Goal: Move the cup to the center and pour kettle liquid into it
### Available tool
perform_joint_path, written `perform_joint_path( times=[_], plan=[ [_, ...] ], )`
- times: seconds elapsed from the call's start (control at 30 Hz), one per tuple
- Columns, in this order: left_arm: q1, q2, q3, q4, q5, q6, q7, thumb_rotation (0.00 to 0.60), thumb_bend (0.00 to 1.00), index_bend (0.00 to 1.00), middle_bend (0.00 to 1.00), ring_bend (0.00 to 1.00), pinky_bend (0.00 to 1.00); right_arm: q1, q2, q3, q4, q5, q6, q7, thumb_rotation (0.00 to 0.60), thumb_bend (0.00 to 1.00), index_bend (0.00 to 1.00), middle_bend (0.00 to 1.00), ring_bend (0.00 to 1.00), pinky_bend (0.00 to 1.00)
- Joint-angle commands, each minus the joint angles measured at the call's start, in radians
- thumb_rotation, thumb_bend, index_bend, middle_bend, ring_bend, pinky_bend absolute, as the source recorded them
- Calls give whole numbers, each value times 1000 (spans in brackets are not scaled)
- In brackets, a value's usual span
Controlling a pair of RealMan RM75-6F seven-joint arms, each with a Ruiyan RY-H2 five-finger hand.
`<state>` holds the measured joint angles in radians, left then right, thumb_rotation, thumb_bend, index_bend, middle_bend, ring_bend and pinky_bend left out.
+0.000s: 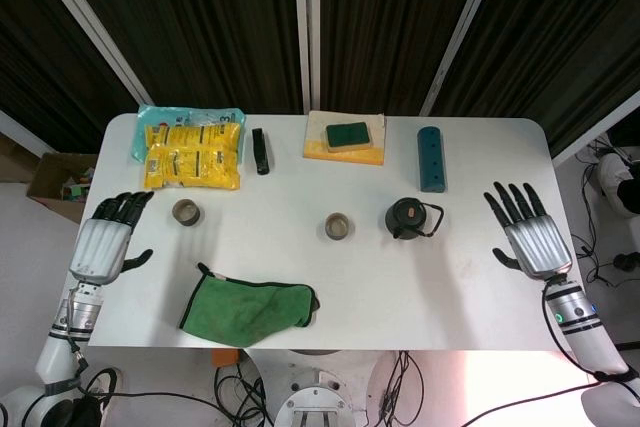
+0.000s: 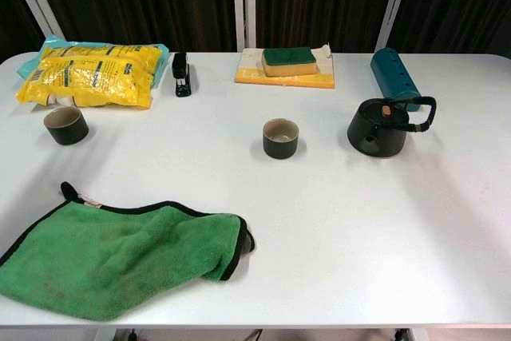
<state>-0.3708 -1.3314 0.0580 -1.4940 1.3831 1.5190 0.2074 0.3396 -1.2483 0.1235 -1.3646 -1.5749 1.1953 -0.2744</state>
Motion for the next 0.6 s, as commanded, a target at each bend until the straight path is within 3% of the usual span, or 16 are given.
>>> perform_joint_path(
  times=[0.03,0.23,0.6],
  plan=[
    [61,-20,15,56,23,44,-72,600,124,112,153,148,226,102,-50,14,72,9,-120,-113,505,176,0,0,0,0],
    [119,-50,-8,103,37,92,-140,600,124,111,153,148,225,188,-118,3,151,25,-229,-185,505,176,0,0,0,0],
    [175,-72,-42,148,52,108,-165,600,124,111,145,148,225,258,-286,-21,300,15,-236,-131,508,173,0,0,0,0]
  ],
)
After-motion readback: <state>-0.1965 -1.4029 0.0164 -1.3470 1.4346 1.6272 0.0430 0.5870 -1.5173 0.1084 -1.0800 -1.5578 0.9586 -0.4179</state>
